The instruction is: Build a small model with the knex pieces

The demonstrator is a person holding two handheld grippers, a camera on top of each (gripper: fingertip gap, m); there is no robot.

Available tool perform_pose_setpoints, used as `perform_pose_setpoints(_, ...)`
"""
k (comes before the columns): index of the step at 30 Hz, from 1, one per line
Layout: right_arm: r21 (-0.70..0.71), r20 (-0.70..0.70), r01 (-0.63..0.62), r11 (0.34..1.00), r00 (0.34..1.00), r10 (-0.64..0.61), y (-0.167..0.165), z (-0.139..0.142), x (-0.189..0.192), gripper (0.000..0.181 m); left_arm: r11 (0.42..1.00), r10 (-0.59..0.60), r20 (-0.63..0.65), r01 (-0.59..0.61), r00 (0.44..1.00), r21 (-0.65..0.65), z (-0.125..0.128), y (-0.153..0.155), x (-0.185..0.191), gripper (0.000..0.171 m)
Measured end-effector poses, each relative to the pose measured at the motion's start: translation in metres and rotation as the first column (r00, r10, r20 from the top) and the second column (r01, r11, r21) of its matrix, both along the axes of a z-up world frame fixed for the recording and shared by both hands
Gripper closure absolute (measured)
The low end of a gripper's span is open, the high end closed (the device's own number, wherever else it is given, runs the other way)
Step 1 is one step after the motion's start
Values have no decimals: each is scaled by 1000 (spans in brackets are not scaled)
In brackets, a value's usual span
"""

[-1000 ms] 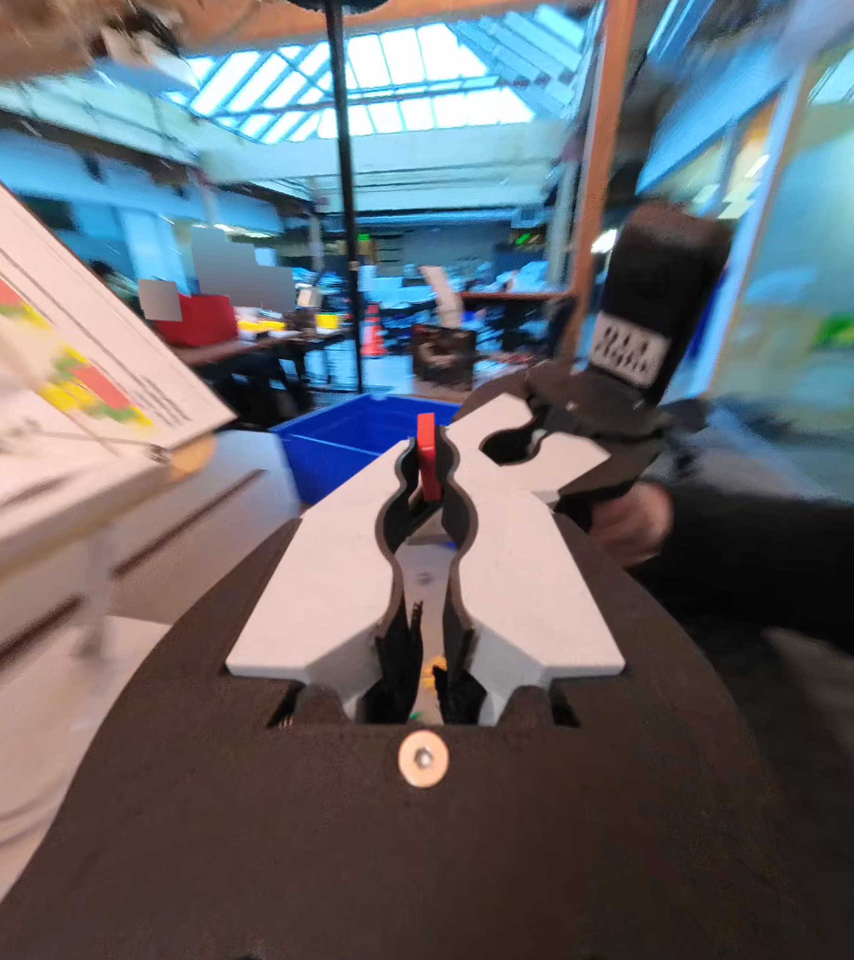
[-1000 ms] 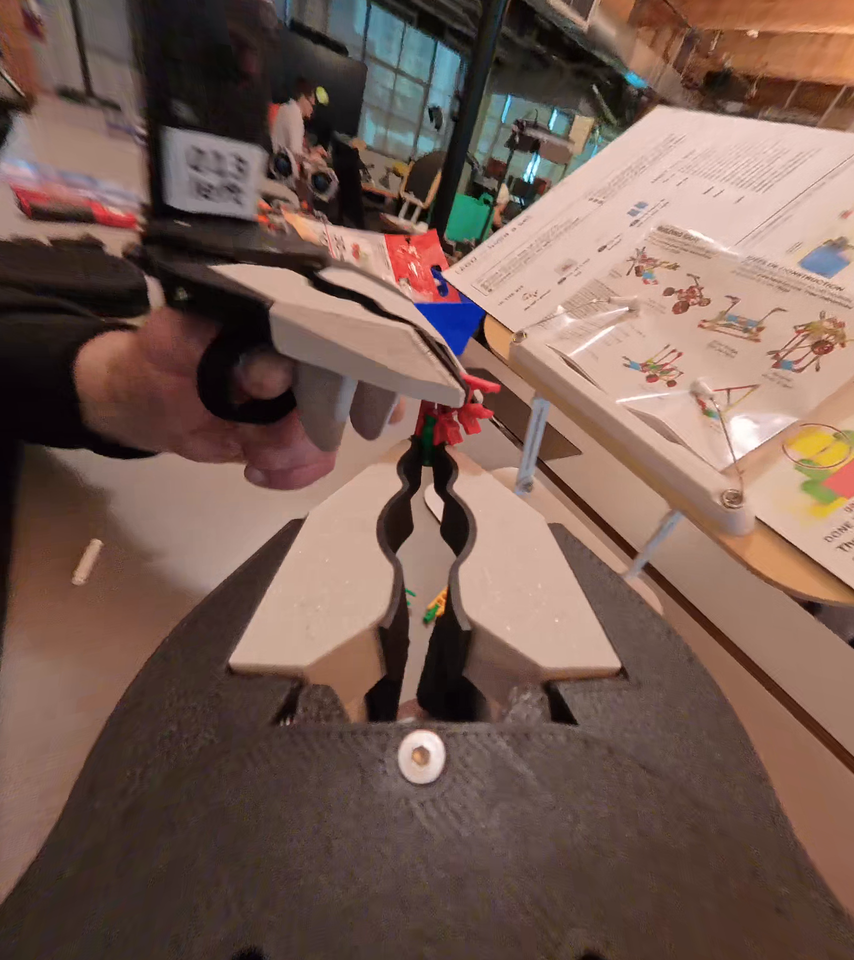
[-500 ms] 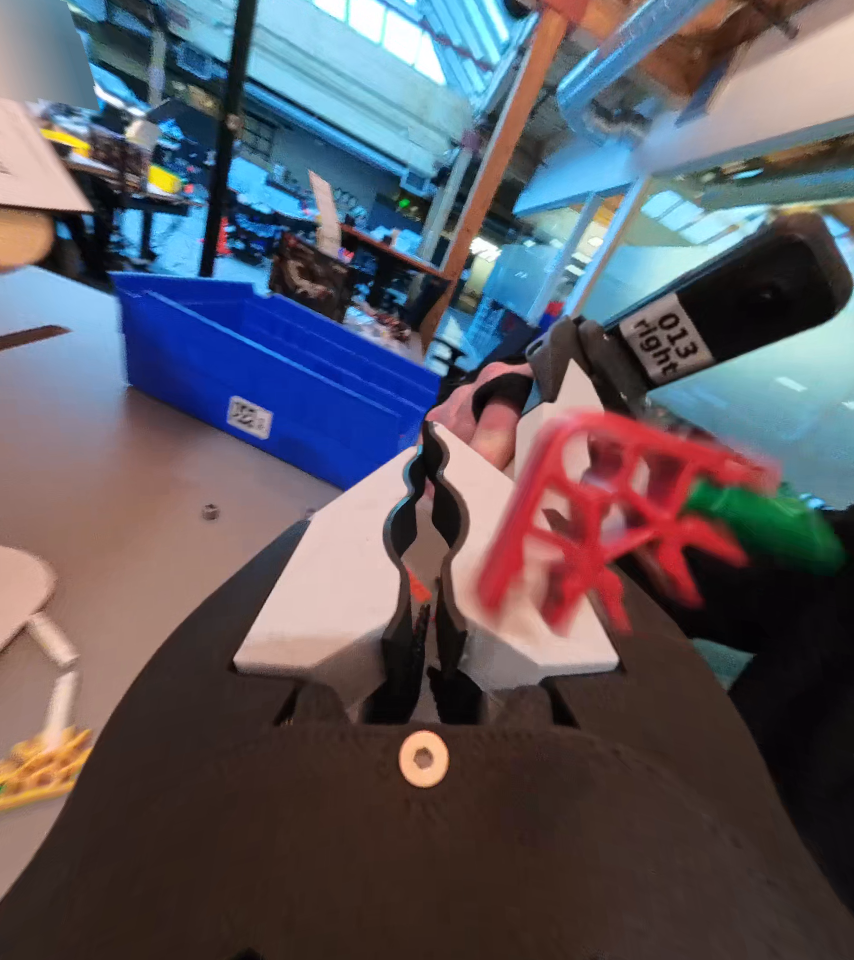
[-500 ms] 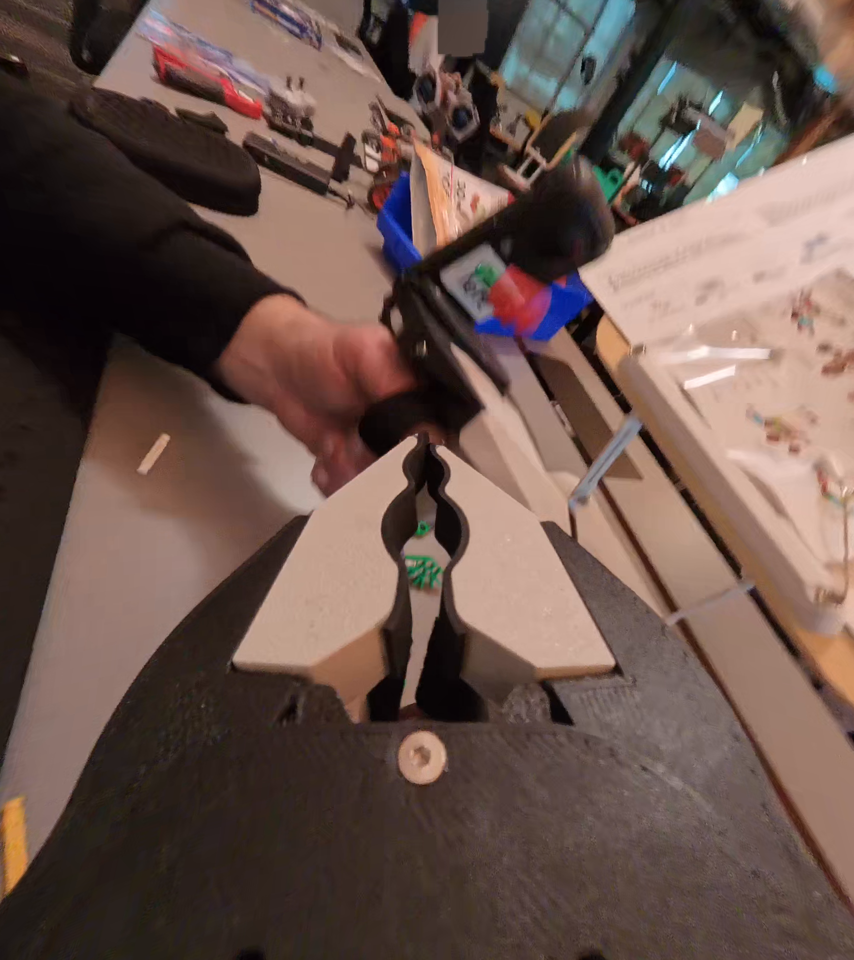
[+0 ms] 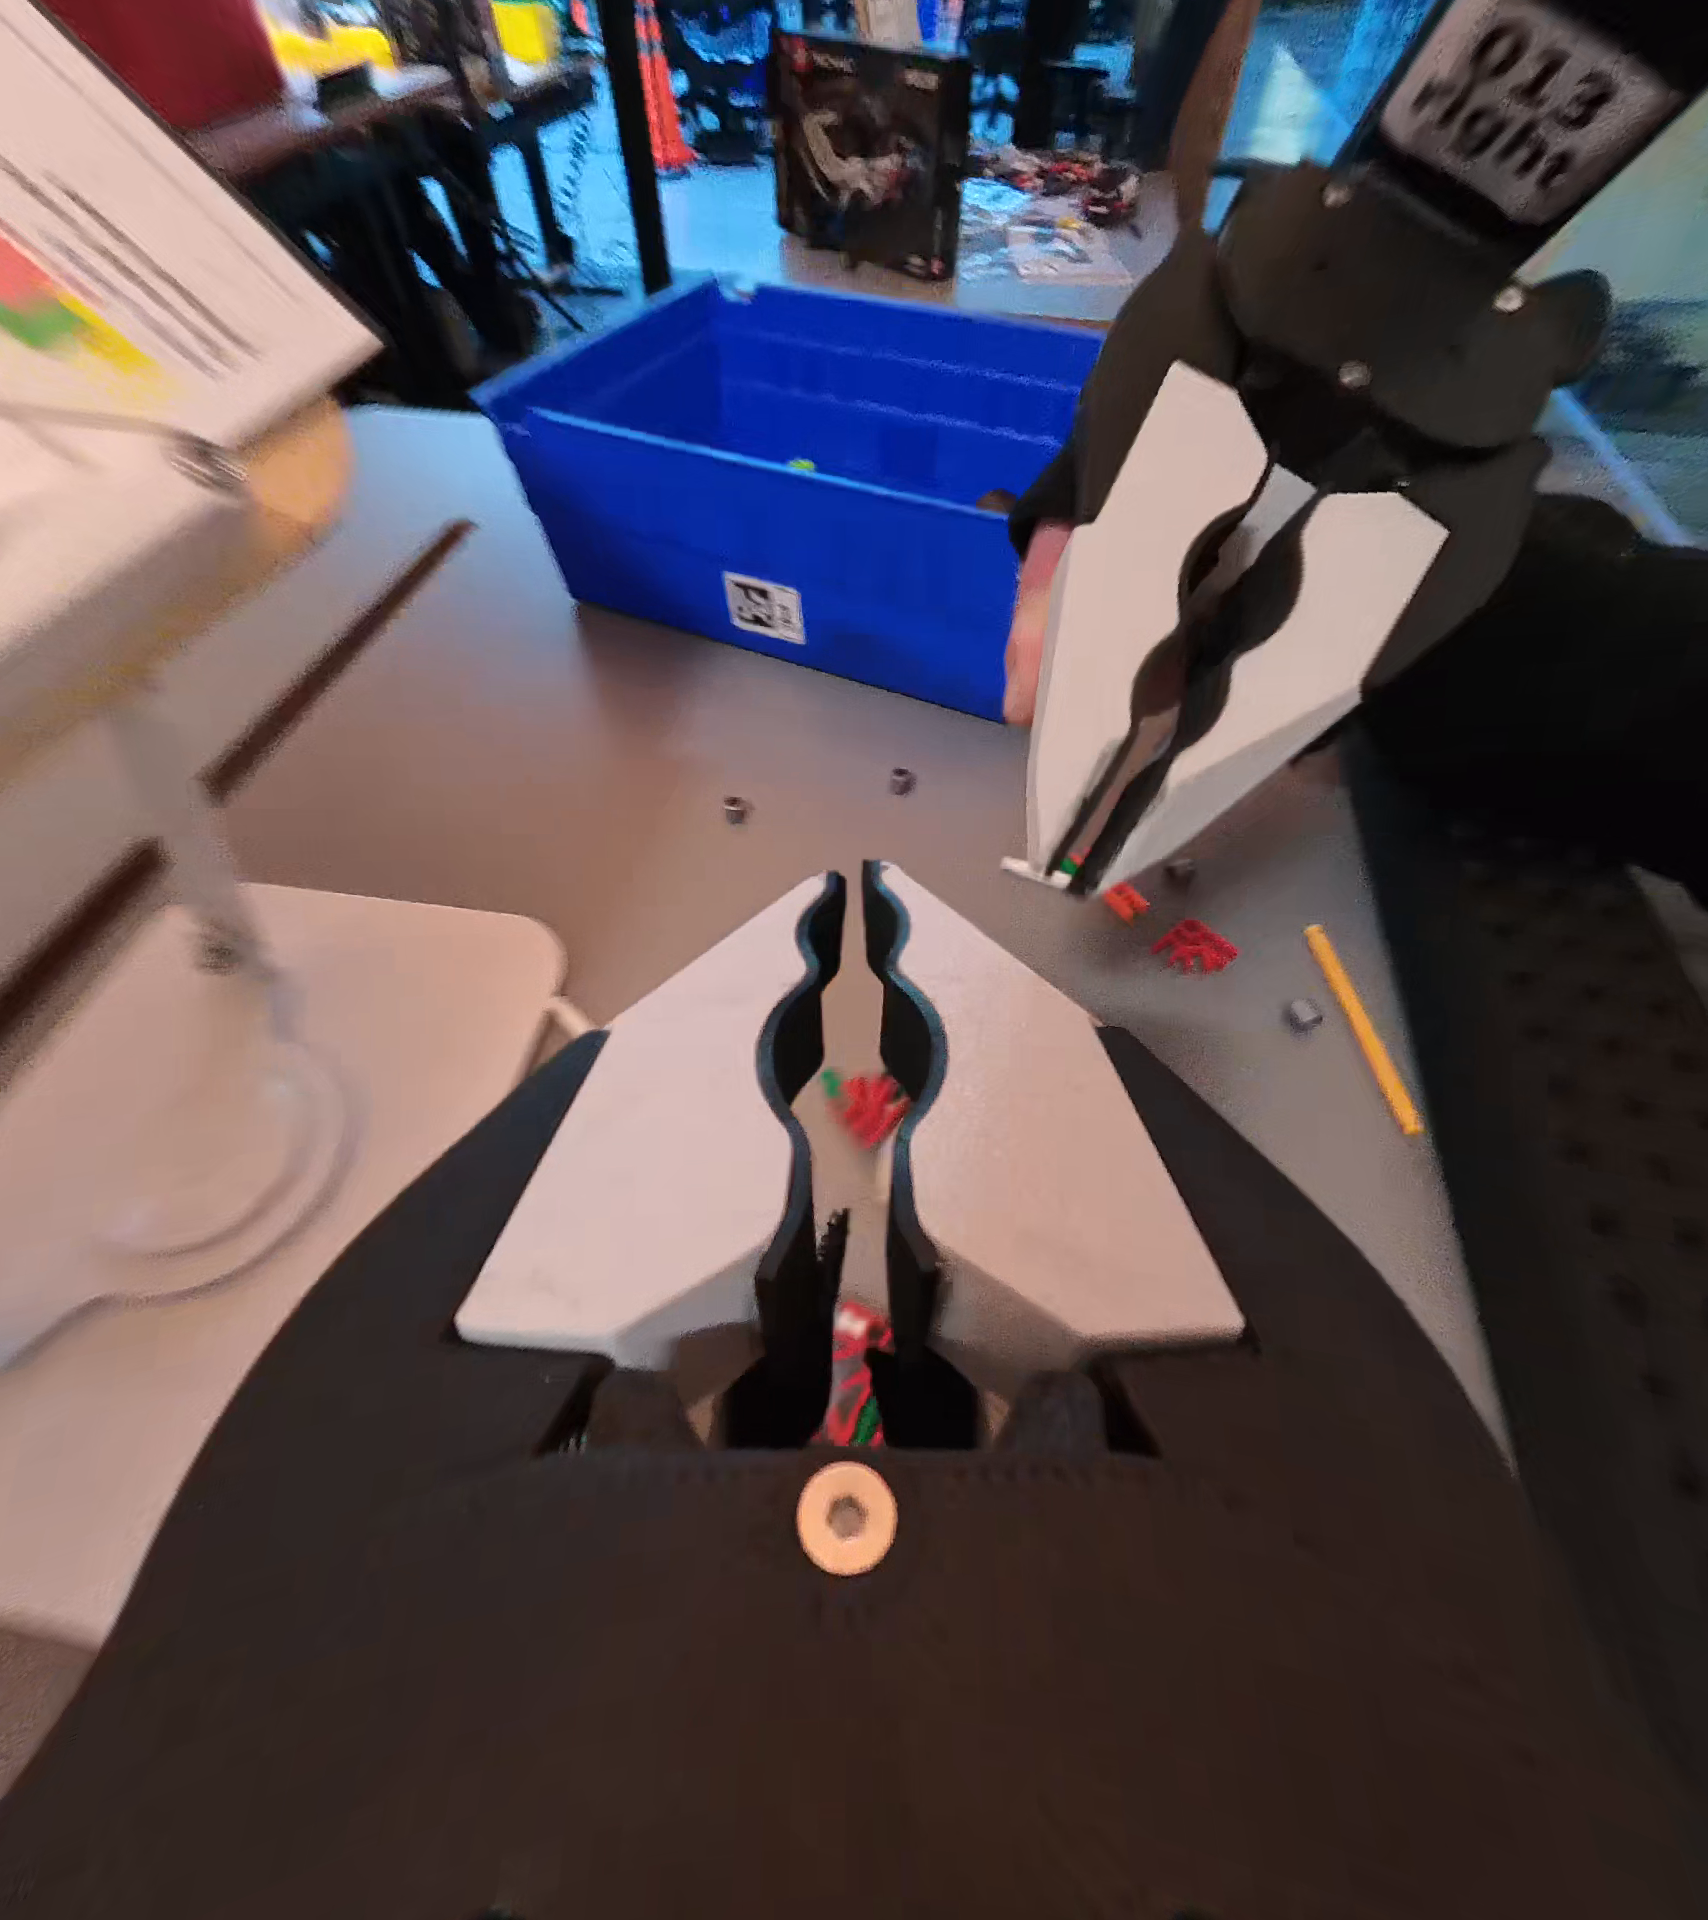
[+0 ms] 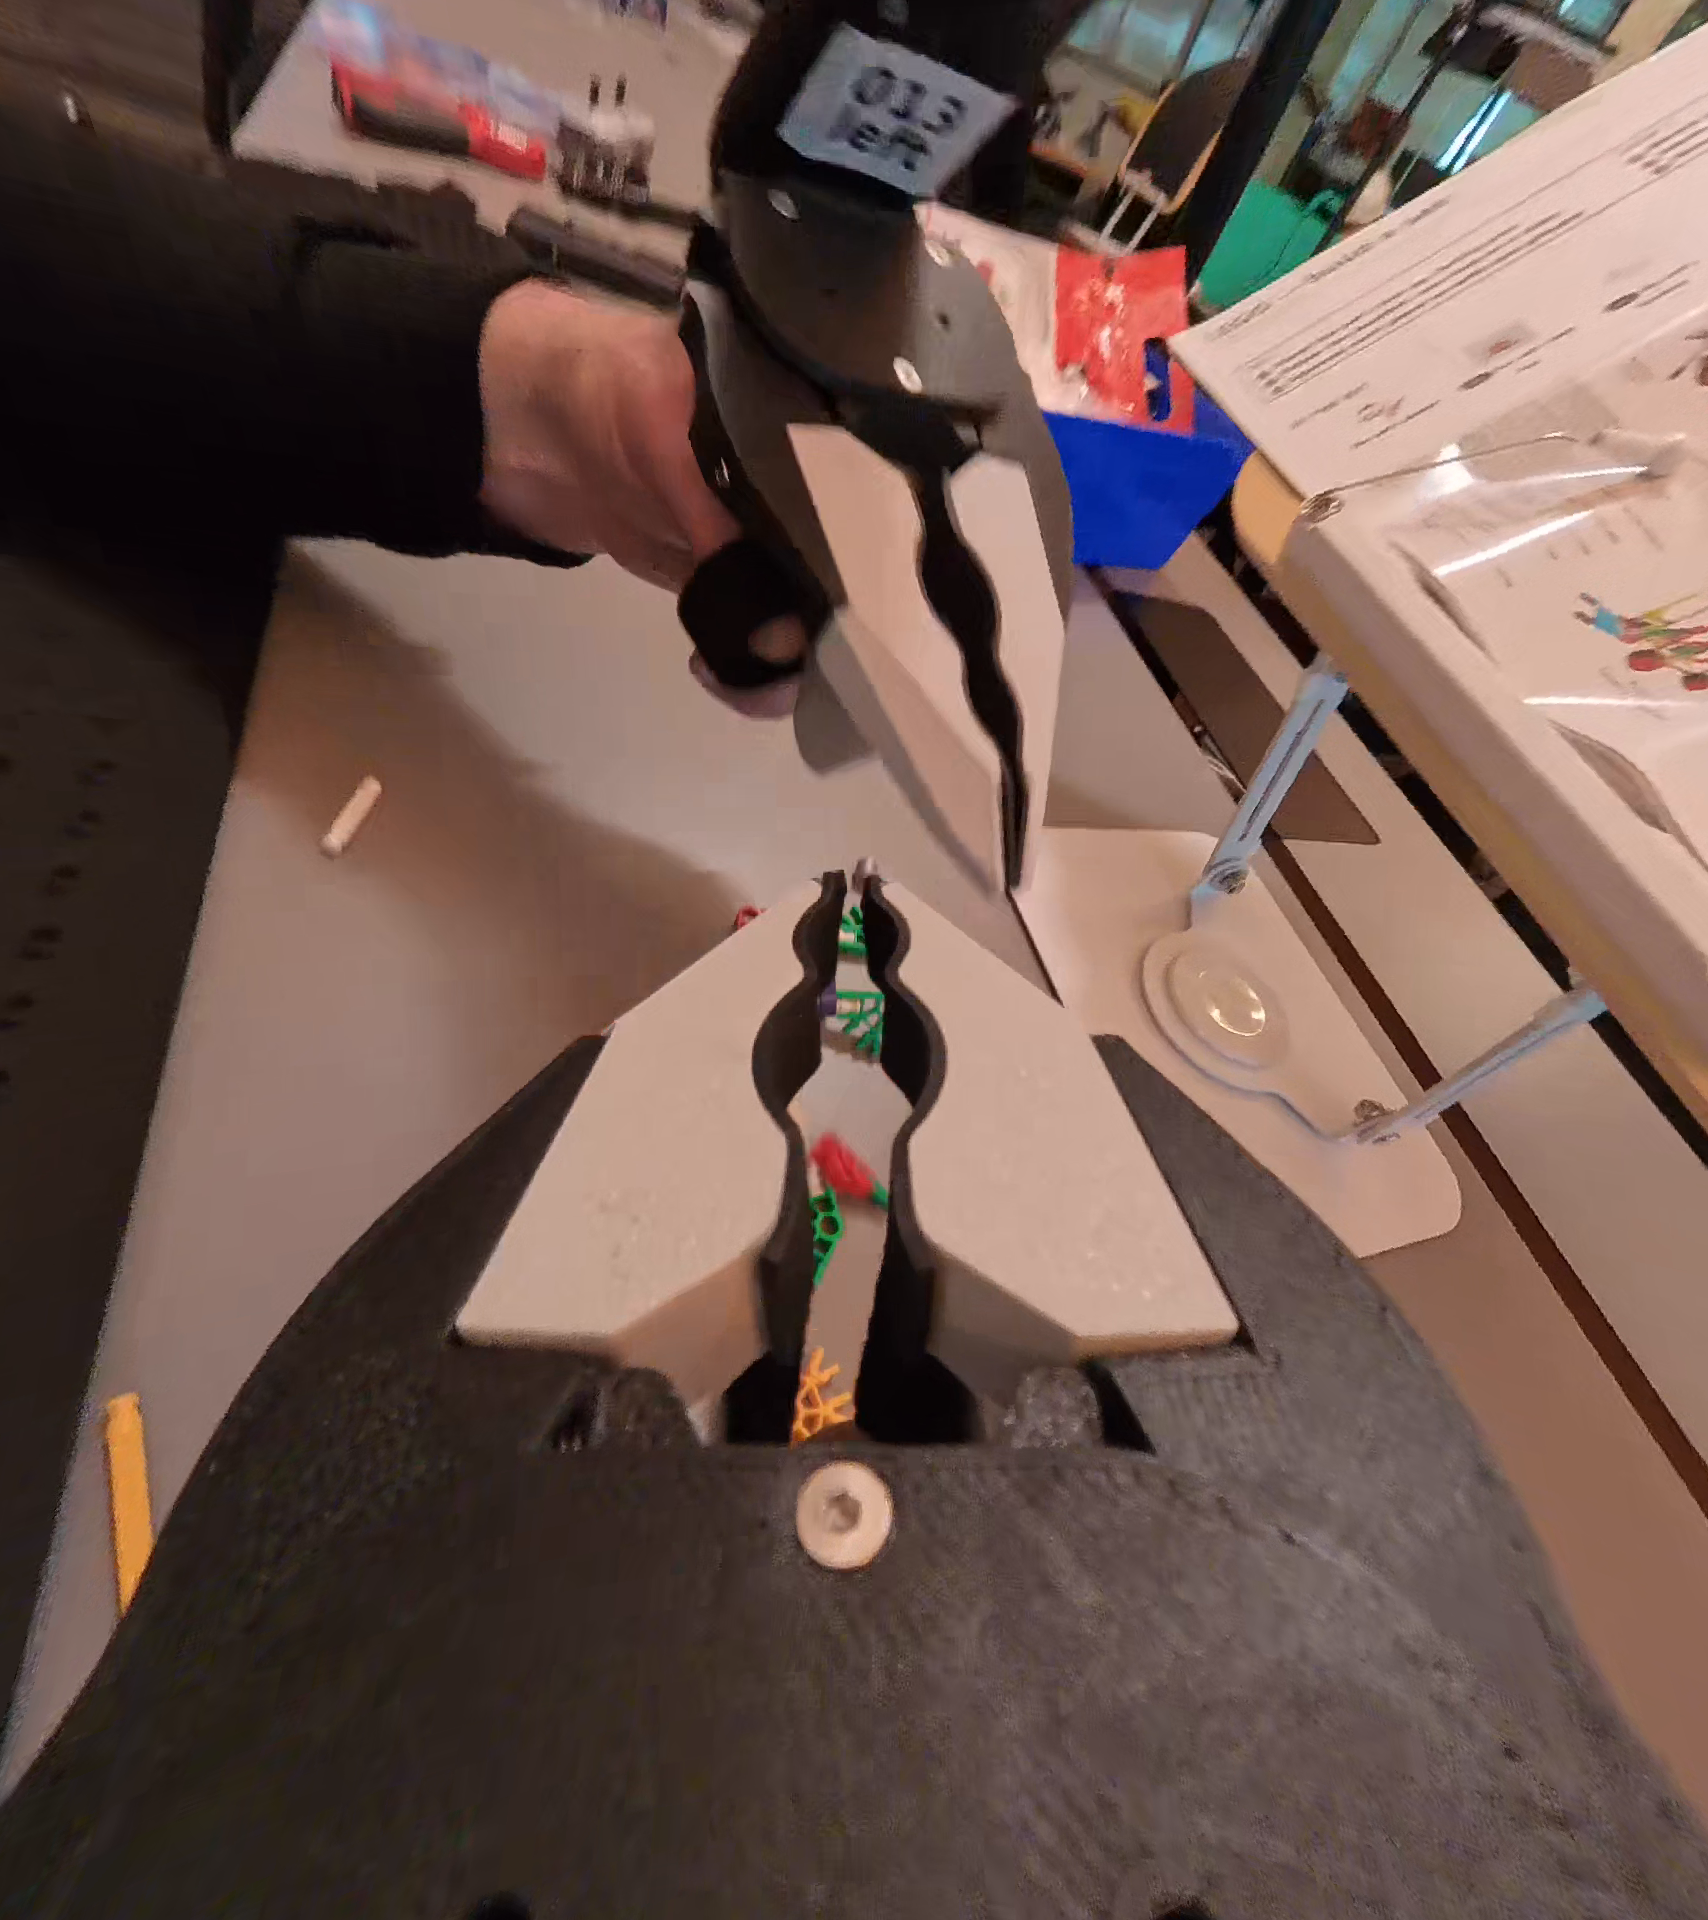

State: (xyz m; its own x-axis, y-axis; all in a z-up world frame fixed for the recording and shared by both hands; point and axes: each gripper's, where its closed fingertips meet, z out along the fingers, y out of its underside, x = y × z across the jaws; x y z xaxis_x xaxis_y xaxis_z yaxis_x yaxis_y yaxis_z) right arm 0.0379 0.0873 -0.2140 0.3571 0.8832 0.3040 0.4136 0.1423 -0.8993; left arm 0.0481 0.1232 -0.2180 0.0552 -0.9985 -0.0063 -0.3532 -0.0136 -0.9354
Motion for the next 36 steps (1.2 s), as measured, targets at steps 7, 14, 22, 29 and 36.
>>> perform_pose_setpoints(7,-69,43,92,993,995,-89,16,-13,16,161,982,103,-71,-90,992,167,30,22,-58,148)
perform_pose_setpoints(14,-128,127,196,972,975,-180,30,-34,34,152,967,163,-316,-88,935,238,-49,62,-54,147)
perform_pose_setpoints(22,-184,251,235,954,950,-186,40,-75,32,149,907,10,-514,208,858,366,-104,84,-25,139)
perform_pose_setpoints(29,-210,261,202,957,955,-144,38,-85,28,152,943,-148,-645,304,749,137,-132,100,-27,136)
perform_pose_setpoints(36,-224,250,198,954,958,-140,42,-87,32,153,938,-187,-614,324,767,119,-141,92,-25,171)
